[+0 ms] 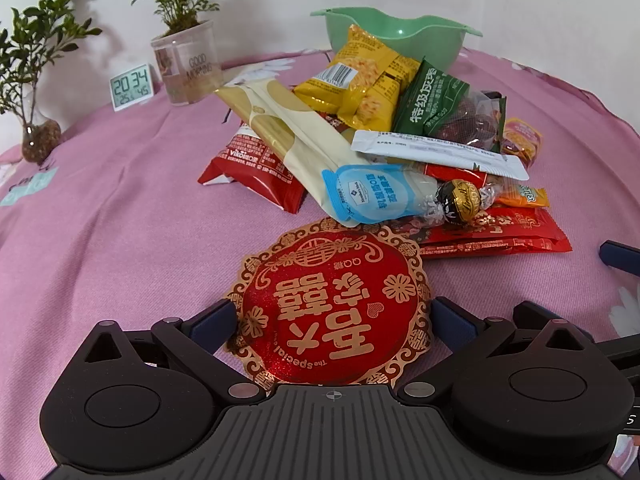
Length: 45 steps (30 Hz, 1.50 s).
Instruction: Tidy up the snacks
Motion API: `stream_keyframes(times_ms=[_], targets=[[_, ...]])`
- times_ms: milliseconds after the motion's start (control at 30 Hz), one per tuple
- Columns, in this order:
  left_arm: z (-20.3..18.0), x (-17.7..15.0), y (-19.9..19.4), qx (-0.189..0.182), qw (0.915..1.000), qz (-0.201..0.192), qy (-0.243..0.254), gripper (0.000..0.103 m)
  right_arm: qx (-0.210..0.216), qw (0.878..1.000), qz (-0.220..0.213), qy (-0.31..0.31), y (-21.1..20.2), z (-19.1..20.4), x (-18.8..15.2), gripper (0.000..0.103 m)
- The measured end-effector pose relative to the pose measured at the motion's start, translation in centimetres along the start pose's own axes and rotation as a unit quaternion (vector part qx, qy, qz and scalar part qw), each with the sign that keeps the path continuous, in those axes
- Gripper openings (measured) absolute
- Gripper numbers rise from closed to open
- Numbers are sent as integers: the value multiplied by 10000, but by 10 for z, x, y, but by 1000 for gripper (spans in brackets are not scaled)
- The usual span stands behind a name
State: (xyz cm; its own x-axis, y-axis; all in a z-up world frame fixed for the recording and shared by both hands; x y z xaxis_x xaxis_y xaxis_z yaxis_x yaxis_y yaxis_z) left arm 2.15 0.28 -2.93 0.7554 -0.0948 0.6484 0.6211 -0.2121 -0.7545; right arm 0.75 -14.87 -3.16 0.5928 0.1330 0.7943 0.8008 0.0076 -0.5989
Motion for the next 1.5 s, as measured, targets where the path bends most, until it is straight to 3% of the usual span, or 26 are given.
stream_keyframes(times_ms=[1500], targets=[[1, 0, 2, -28, 10000, -6, -8, 103, 133, 9999, -93, -25, -5, -1, -2, 103]])
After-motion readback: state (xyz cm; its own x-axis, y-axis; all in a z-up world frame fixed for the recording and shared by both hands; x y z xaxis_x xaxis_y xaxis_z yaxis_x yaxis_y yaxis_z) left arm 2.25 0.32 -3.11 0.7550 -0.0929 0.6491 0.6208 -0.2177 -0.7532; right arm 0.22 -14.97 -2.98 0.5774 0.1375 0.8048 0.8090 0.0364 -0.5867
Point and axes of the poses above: each gripper's, at about its wrist camera, not at the fingertips, and y roughly the way its jaws point, z to its left, x to its top, the point moved 4 cm from there along y, roughly the way its jaws point, and after that the axes turned 12 degrees about -x, right-handed, at the moved point
